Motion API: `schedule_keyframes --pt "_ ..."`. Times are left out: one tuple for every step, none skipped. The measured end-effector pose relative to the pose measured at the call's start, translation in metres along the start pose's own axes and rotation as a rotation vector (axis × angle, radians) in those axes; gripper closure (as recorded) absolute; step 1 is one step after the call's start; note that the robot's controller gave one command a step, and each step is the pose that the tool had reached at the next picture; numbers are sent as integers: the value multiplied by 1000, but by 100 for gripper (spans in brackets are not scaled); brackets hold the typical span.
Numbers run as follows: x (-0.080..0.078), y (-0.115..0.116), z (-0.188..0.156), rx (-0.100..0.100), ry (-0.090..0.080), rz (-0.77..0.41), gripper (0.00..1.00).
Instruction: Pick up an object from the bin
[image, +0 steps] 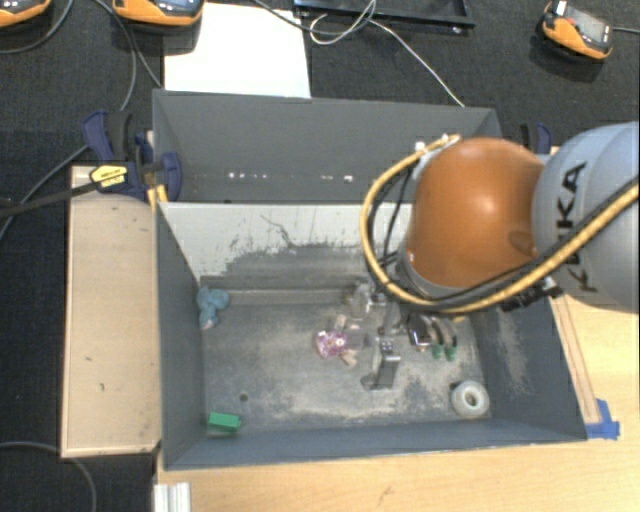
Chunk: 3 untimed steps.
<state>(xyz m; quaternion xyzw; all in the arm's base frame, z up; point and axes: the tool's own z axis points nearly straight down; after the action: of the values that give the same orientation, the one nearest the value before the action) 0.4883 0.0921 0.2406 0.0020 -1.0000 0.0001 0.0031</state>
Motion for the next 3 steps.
schedule_keyframes --pt "-2 -1 -4 -1 -9 5 0" --pt "-27 -22 64 -2 -8 68 0" --pt "-23 -24 57 -2 -7 68 0"
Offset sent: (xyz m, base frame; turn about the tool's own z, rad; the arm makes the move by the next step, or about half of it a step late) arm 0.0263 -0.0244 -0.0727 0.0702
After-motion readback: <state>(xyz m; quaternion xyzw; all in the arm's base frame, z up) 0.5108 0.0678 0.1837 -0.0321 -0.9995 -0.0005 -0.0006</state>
